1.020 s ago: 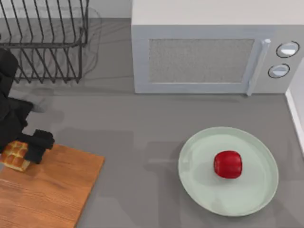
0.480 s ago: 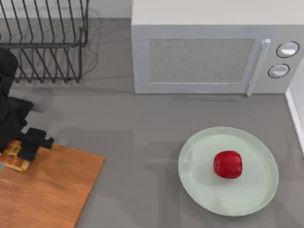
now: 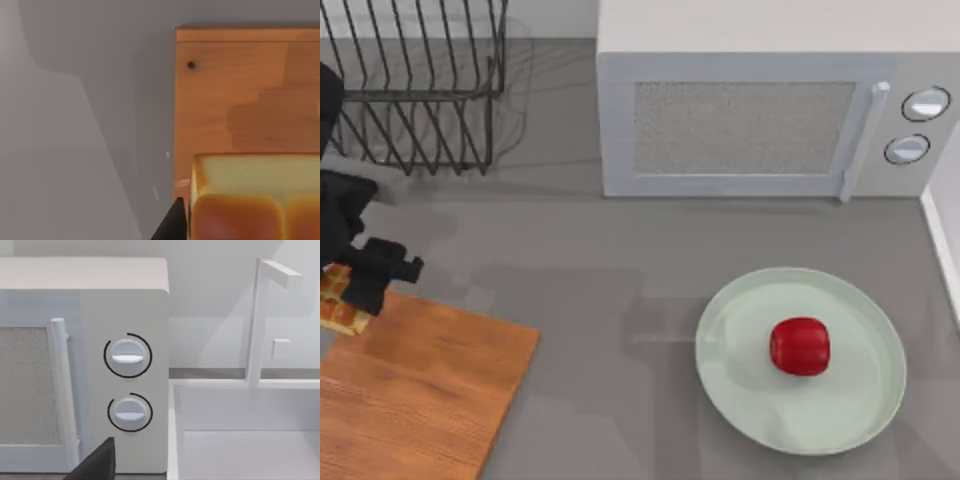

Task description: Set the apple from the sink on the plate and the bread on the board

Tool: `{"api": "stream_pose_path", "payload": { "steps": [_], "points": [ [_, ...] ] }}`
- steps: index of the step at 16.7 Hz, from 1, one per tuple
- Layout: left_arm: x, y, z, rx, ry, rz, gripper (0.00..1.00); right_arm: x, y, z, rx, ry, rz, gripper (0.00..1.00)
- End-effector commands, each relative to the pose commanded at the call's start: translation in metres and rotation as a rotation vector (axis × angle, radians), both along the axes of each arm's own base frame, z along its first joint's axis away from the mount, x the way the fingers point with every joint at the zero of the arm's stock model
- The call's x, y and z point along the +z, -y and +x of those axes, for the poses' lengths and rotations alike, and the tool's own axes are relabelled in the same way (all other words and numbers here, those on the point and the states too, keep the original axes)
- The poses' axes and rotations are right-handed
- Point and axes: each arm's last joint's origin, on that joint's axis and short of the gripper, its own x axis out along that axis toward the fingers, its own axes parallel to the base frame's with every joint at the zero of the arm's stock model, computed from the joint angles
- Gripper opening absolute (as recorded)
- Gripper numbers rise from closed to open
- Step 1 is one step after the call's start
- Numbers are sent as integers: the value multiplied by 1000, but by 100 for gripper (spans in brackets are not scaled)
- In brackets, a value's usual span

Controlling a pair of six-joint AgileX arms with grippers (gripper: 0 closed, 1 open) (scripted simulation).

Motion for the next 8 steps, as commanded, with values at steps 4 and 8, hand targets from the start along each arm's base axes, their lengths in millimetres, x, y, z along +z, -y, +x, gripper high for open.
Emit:
{"api": "stream_pose_path", "payload": {
  "steps": [4, 8],
  "points": [
    [46, 0, -4, -2, -9, 1, 0, 0, 0, 0, 0, 0, 0, 100],
    [59, 0, -6, -1, 8, 0, 0, 0, 0, 0, 0, 0, 0, 100]
  ]
}}
